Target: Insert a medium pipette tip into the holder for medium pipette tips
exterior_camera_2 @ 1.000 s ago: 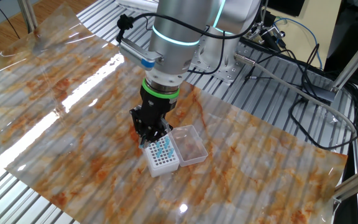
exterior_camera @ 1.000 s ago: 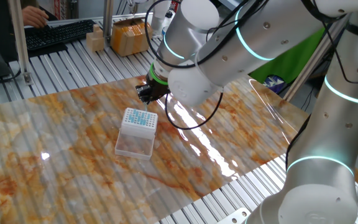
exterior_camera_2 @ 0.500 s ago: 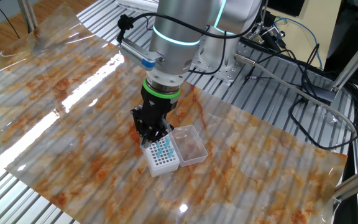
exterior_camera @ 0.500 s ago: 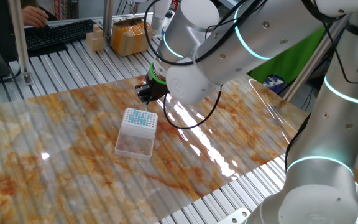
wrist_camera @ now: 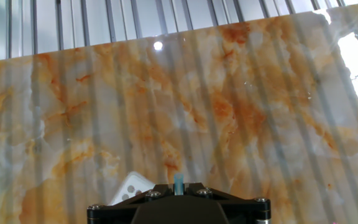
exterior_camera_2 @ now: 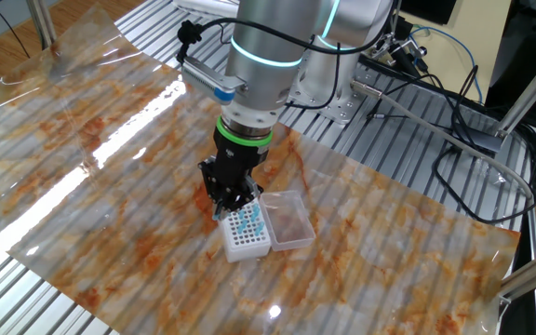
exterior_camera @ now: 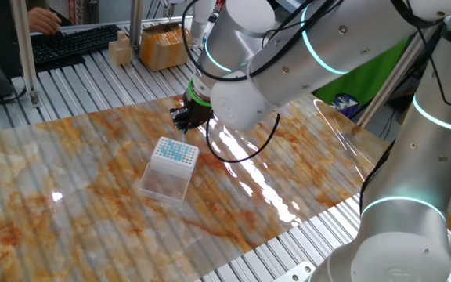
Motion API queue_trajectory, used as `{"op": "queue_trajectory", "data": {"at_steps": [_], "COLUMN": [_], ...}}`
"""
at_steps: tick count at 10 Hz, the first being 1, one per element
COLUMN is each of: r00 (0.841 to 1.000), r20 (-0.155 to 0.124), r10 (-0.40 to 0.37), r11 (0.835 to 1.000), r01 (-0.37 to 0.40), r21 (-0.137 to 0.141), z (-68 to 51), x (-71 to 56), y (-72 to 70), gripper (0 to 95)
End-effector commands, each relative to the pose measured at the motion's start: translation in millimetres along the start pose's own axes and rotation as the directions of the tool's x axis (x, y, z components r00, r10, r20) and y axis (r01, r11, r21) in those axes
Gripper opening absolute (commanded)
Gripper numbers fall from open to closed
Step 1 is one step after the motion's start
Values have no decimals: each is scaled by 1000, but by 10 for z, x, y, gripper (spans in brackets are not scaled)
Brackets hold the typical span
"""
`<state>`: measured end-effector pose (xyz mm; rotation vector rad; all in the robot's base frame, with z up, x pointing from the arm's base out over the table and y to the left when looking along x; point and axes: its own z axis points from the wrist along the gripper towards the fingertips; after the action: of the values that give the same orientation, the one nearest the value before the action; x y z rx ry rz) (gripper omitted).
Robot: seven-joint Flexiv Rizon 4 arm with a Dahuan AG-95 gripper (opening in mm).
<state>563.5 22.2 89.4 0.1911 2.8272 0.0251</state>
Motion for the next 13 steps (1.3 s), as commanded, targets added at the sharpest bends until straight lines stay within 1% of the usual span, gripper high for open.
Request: {"op": "queue_trajectory", "data": {"at_steps": [1, 4, 7, 13], "r00": [1000, 1000, 1000, 1000], "r20": [11, 26, 22, 16], "r10": [0, -1, -5, 3], "r11": [1000, 1000, 1000, 1000], "r01": [0, 1, 5, -3], "r21": [4, 3, 9, 10], "z": [0, 4, 9, -2], "x": [10, 34, 64, 93], "y": [-5, -6, -7, 4], "gripper": [0, 0, 0, 0]}}
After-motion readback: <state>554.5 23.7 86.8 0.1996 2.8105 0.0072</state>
